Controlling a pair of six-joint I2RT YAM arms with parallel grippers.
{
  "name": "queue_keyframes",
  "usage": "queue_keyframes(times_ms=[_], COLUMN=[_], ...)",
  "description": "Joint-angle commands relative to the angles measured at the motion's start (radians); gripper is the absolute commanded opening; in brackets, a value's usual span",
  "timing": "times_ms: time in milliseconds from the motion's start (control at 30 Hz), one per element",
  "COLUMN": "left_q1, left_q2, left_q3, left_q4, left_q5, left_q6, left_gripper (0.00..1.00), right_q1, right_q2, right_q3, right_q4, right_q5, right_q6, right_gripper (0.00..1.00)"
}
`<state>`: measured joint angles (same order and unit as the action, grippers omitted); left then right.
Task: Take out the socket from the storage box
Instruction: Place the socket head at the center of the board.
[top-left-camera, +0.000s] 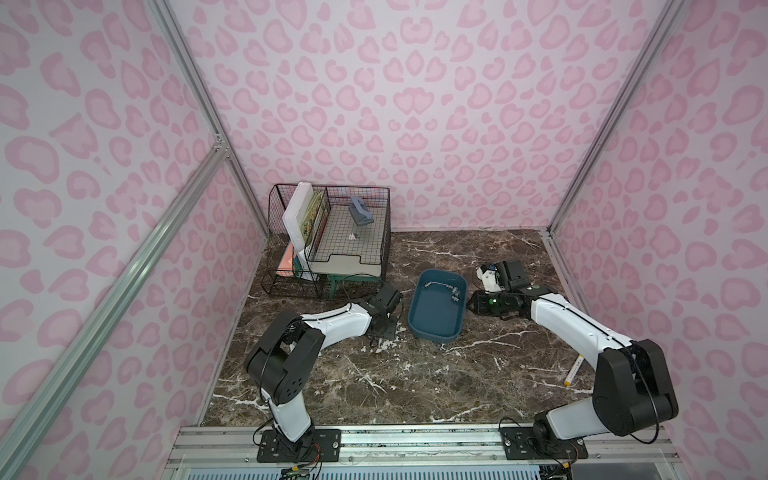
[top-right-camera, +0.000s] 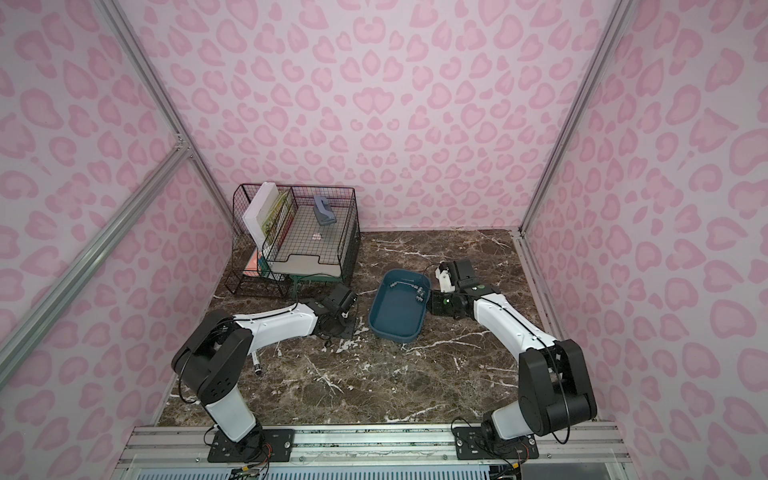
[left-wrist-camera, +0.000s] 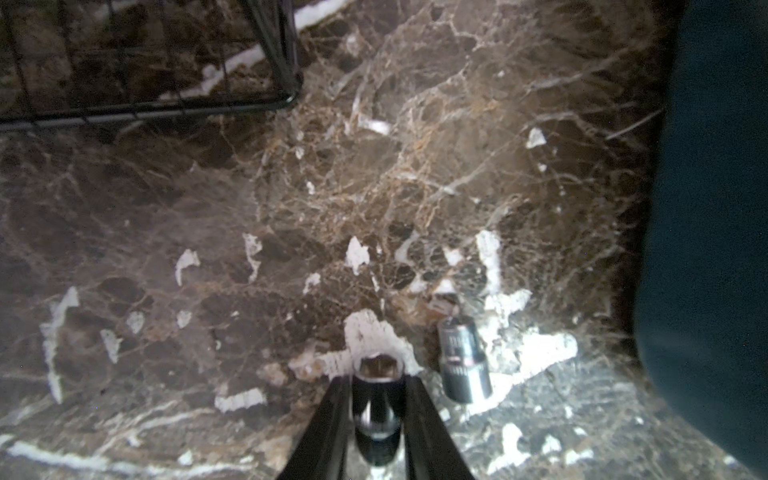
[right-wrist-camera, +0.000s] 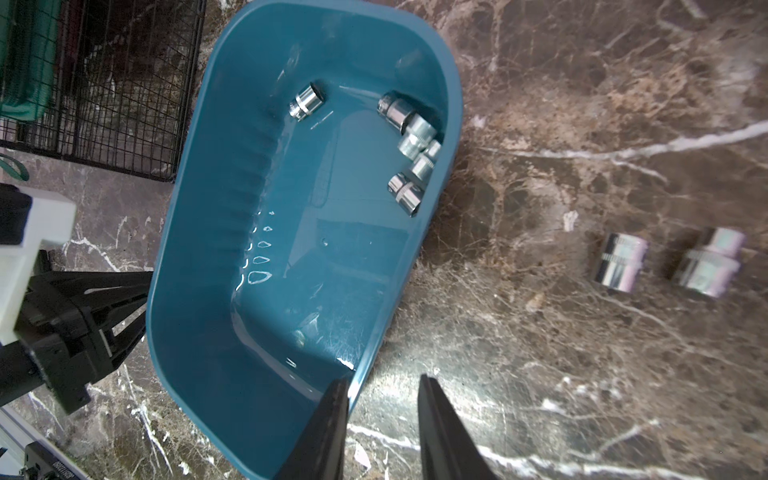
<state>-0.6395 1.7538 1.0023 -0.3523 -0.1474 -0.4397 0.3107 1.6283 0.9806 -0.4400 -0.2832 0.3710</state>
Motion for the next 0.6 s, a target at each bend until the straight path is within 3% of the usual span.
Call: queue_keyframes(times_ms=[0,567], left_q1=[0.002,0.003], left_q2=[-0.013,-0.155], left_q3=[0.002,0.067], left_q4=[0.004,-0.116], left_q5=[-0.006,-0.011], left_q6=[-0.001,0.016], left_gripper=[0.31,0.33], right_q1=[0.004,0.026], right_q2=[0.002,-0.015], right_q3=[0.011,0.055], right_q4=[0.021,-0.003], right_q5=[0.006,0.015], right_q6=[0.009,0.019], right_gripper=[0.34,0.34])
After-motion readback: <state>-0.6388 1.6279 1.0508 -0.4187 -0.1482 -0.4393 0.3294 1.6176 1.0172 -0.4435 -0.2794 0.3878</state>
